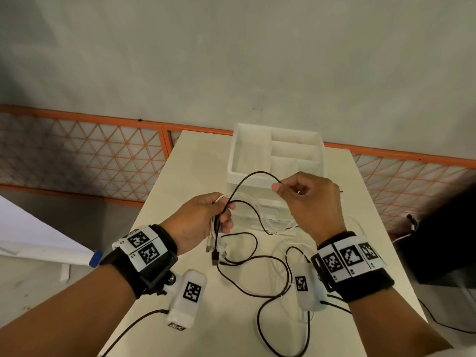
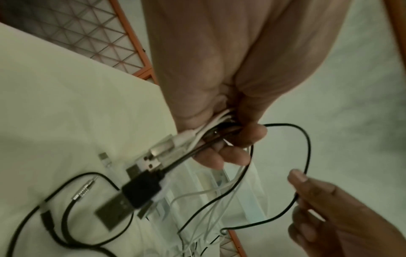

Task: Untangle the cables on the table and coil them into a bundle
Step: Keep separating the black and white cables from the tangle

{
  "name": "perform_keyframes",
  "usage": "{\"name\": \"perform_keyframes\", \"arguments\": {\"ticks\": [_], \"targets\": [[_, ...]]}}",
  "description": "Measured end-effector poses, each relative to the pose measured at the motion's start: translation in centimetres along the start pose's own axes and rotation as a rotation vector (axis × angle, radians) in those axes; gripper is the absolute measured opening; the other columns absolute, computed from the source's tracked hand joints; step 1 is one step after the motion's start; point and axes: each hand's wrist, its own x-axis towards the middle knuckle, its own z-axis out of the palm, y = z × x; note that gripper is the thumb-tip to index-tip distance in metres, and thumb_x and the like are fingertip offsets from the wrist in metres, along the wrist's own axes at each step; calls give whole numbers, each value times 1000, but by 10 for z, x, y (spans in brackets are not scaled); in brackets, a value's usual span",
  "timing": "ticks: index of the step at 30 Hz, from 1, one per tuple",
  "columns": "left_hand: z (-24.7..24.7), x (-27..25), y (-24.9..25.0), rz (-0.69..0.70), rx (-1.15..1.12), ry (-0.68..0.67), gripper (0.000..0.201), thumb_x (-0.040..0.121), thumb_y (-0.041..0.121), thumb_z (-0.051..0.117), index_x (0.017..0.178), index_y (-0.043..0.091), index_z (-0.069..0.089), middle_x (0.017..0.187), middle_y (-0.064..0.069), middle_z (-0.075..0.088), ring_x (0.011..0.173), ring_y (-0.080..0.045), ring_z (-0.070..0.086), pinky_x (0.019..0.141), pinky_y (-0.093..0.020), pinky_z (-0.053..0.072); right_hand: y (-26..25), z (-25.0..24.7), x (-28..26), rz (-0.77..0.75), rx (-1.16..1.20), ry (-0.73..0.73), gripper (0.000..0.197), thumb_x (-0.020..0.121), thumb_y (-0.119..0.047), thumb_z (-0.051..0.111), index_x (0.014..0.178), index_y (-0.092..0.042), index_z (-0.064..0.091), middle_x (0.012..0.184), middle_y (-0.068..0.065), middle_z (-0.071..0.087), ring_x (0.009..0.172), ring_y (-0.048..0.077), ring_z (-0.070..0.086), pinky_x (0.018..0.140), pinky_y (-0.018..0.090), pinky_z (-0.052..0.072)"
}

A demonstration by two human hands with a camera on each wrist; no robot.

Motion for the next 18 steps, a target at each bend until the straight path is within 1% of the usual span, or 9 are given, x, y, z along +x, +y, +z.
{"name": "perform_keyframes", "arguments": {"ticks": [3, 6, 7, 9, 11, 13, 15, 17, 18], "targets": [[3, -1, 7, -44, 20, 10, 31, 104, 26, 43, 101, 0, 60, 62, -1, 40, 51, -14, 35, 48, -24, 34, 7, -1, -4, 74, -45, -106, 6, 83, -24, 80, 82, -23, 74, 56, -5, 57, 51, 6, 47, 60, 24, 45], [8, -2, 17, -25, 179, -61, 52, 100, 47, 41, 102, 2, 67, 60, 4, 35, 50, -11, 26, 49, -25, 26, 1, -4, -7, 49, -93, -354, 44, 78, -32, 82, 117, -43, 63, 60, -7, 42, 53, 6, 40, 57, 18, 40], [11, -3, 21, 2, 237, -102, 52, 100, 49, 40, 99, 5, 70, 60, 4, 35, 50, -11, 25, 50, -25, 26, -3, -3, -8, 36, -81, -439, 52, 76, -35, 83, 121, -47, 60, 60, -7, 40, 53, 6, 38, 55, 17, 37], [21, -8, 30, 82, 318, -139, 43, 100, 41, 45, 77, 20, 75, 59, 1, 33, 52, -12, 26, 52, -26, 24, -10, 5, -15, 51, -12, -578, 35, 76, -35, 84, 107, -43, 71, 55, -7, 43, 50, 8, 36, 54, 20, 34], [24, -10, 39, 181, 381, -118, 47, 98, 33, 53, 54, 23, 65, 59, 0, 31, 56, -17, 24, 56, -29, 23, -3, 12, -17, 135, -115, -650, 6, 77, -36, 80, 80, -33, 76, 58, -4, 60, 52, 8, 48, 57, 24, 44], [17, -12, 44, 231, 438, -110, 45, 93, 37, 59, 53, 16, 57, 59, -2, 33, 60, -27, 23, 57, -31, 26, 17, 9, -12, 192, -437, -746, 24, 77, -46, 74, 78, -22, 75, 76, 1, 71, 72, 11, 63, 71, 32, 55], [2, -12, 44, 184, 613, -140, 48, 87, 50, 60, 69, 6, 65, 57, 1, 43, 58, -26, 29, 57, -29, 34, 39, -3, -3, 214, -720, -686, 27, 83, -49, 67, 89, -23, 76, 94, 2, 72, 92, 23, 67, 81, 36, 56], [-15, -8, 33, 58, 899, -150, 43, 86, 56, 58, 89, 17, 76, 57, 8, 53, 53, -19, 39, 52, -25, 37, 56, -20, 9, 231, -731, -368, 17, 85, -36, 67, 91, -25, 78, 99, 6, 73, 94, 33, 67, 79, 37, 55], [-23, -4, 23, 14, 1021, -143, 41, 89, 54, 57, 86, 17, 76, 56, 8, 52, 52, -13, 41, 51, -22, 36, 64, -26, 12, 218, -662, -164, 11, 84, -24, 70, 90, -21, 78, 96, 12, 72, 89, 38, 66, 74, 36, 52]]}}
